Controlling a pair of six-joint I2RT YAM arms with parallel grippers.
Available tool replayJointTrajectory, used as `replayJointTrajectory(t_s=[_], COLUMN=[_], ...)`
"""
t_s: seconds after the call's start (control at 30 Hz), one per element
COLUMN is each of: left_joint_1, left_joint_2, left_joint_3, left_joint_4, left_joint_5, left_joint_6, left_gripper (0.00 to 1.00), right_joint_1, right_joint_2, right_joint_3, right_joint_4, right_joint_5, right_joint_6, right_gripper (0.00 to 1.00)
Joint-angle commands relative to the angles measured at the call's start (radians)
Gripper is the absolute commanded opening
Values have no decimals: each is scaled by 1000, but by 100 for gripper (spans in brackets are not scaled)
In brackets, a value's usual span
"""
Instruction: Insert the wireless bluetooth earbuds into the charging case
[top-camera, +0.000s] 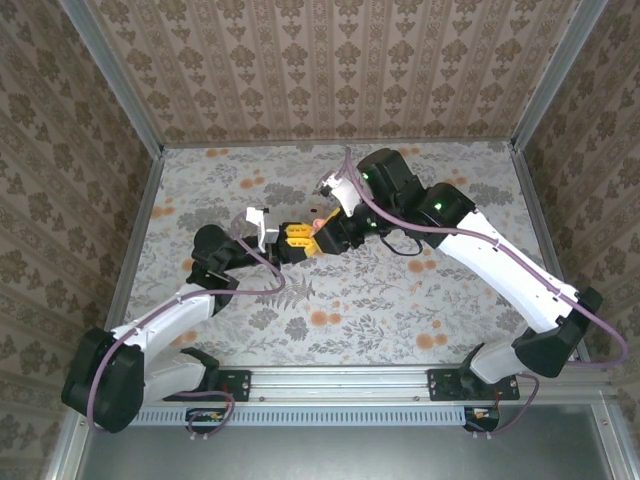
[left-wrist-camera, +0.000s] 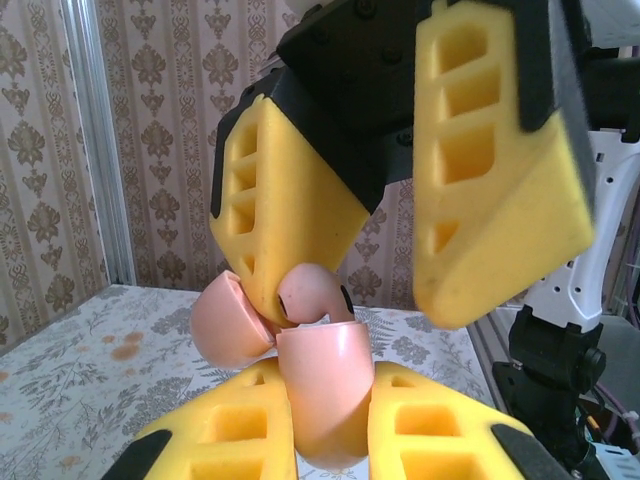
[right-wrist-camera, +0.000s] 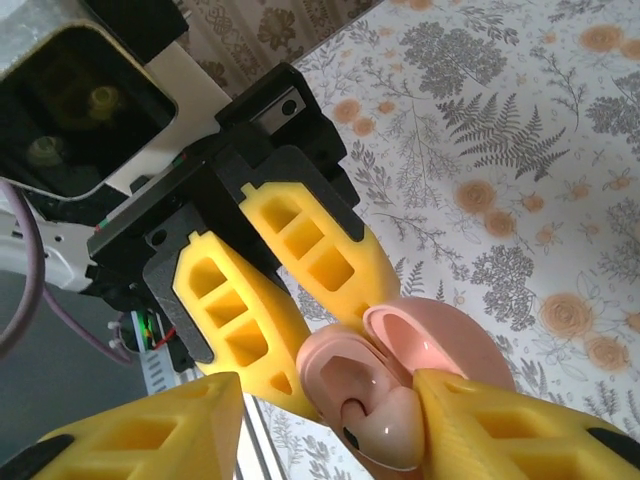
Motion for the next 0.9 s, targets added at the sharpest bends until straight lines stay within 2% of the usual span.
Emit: replayJointTrajectory(t_s=[0.0, 0.23, 0.33, 0.43, 0.63, 0.87], left_joint_1=[-8, -13, -18, -25, -33, -53], left_joint_2=[-21, -24, -21, -14, -10, -28], left_joint_3=[7, -24, -41, -56, -71, -84], left_joint_4=[21, -3, 3, 26, 54, 3], left_joint_5=[6, -100, -157, -194, -253, -328], left_joint_6=[32, 124, 168, 197, 235, 324], left_gripper=[0, 0, 0, 0, 0, 0], right_joint_1=[6, -34, -56, -55, -34, -2], right_joint_2=[-44, -166, -208, -204, -186, -146], right_joint_3=[-20, -80, -135, -158, -177, -209], right_joint_4=[43, 126, 159, 165, 140, 209], right_joint_5=[46, 174, 193, 153, 197, 226], right_joint_6=[97, 401, 535, 589, 718, 840], right_gripper=[56, 62, 62, 61, 46, 37])
